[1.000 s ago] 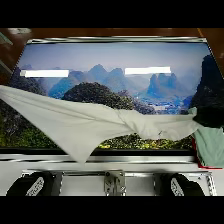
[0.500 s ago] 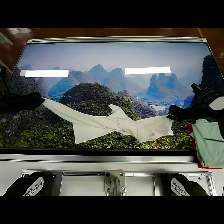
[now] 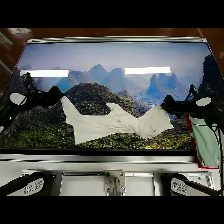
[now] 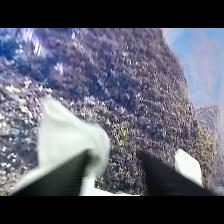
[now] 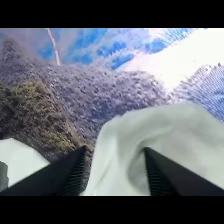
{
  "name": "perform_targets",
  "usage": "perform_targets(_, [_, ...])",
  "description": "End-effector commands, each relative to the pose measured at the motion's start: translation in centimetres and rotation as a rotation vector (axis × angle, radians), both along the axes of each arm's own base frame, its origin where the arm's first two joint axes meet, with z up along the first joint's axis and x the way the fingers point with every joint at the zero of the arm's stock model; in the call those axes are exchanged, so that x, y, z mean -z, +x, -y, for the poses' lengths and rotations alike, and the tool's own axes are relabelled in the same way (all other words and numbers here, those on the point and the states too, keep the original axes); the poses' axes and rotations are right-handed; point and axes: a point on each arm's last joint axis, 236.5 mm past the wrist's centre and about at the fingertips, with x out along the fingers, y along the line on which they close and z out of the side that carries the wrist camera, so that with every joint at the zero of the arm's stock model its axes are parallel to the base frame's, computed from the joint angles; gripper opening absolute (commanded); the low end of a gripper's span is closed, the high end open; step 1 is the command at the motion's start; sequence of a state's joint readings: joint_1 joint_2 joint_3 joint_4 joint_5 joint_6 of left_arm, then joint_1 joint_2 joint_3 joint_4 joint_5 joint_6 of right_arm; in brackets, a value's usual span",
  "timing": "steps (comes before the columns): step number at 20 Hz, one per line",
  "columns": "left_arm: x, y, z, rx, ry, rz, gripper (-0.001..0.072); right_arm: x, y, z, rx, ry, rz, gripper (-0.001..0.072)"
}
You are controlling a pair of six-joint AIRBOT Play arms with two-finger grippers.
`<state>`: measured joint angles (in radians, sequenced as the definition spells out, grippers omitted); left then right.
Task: Fold the shirts.
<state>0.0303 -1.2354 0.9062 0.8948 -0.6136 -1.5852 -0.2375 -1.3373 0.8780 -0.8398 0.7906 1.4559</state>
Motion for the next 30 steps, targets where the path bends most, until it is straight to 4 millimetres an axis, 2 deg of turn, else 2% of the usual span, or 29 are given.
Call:
perform_targets(1, [1.5, -1.0, -0.7, 0.019, -0.031, -0.099, 0.0634, -2.6, 0.7, 0.7, -0.058, -0.024, 0.085, 0.0576])
perform_targets(2, [1.2, -2.0, -2.3, 0.038, -0.029, -0.155, 0.0633, -4.0, 0.2, 1.7, -0.101, -0.061, 0.102, 0.0576])
perform_targets(3, [1.2, -3.7, -4.3, 0.064, -0.011, -0.230, 0.0625, -5.3, -0.6, 3.5, -0.125, -0.123, 0.098, 0.0576])
perform_targets(4, [1.4, -5.9, -6.2, 0.088, 0.013, -0.319, 0.0580, -6.1, -1.8, 5.9, -0.128, -0.190, 0.075, 0.0575])
perform_targets(5, [1.9, -8.8, -8.0, 0.115, 0.037, -0.436, 0.0477, -6.5, -3.3, 8.2, -0.113, -0.242, 0.037, 0.0575])
perform_targets(6, [2.6, -11.8, -9.1, 0.139, 0.055, -0.545, 0.0449, -6.3, -5.3, 10.1, -0.089, -0.265, -0.025, 0.0575])
perform_targets(7, [3.4, -14.3, -9.7, 0.164, 0.066, -0.637, 0.0458, -5.8, -7.2, 11.0, -0.084, -0.252, -0.092, 0.0575])
perform_targets(8, [4.1, -15.8, -9.1, 0.200, 0.055, -0.674, 0.0506, -5.0, -8.9, 11.2, -0.090, -0.217, -0.152, 0.0575])
perform_targets(9, [4.9, -16.9, -7.6, 0.221, 0.009, -0.697, 0.0684, -4.3, -10.2, 11.0, -0.104, -0.186, -0.194, 0.0575])
perform_targets(10, [5.9, -17.9, -5.8, 0.243, -0.049, -0.716, 0.0720, -3.5, -11.2, 10.6, -0.126, -0.160, -0.228, 0.0575])
perform_targets(13, [9.7, -20.5, -0.6, 0.284, -0.150, -0.738, 0.0720, -2.2, -12.1, 8.7, -0.141, -0.083, -0.248, 0.0576])
perform_targets(15, [11.9, -21.4, 1.8, 0.269, -0.175, -0.734, 0.0720, -2.0, -11.9, 8.1, -0.135, -0.058, -0.237, 0.0575])
perform_targets(18, [13.0, -20.7, 4.4, 0.254, -0.198, -0.667, 0.0717, -2.0, -11.8, 8.0, -0.133, -0.052, -0.233, 0.0575])
perform_targets(21, [13.1, -19.5, 5.4, 0.234, -0.203, -0.623, 0.0639, -2.0, -11.8, 8.0, -0.132, -0.054, -0.232, 0.0575])
perform_targets(27, [14.8, -19.8, 7.2, 0.214, -0.265, -0.689, 0.0626, -2.0, -11.7, 8.0, -0.130, -0.056, -0.231, 0.0575])
perform_targets(29, [15.1, -18.9, 7.7, 0.182, -0.275, -0.668, 0.0287, -2.0, -11.8, 8.0, -0.131, -0.053, -0.234, 0.0575])
perform_targets(30, [15.2, -18.5, 7.8, 0.169, -0.276, -0.656, 0.0174, -1.9, -12.0, 7.9, -0.134, -0.049, -0.240, 0.0576])
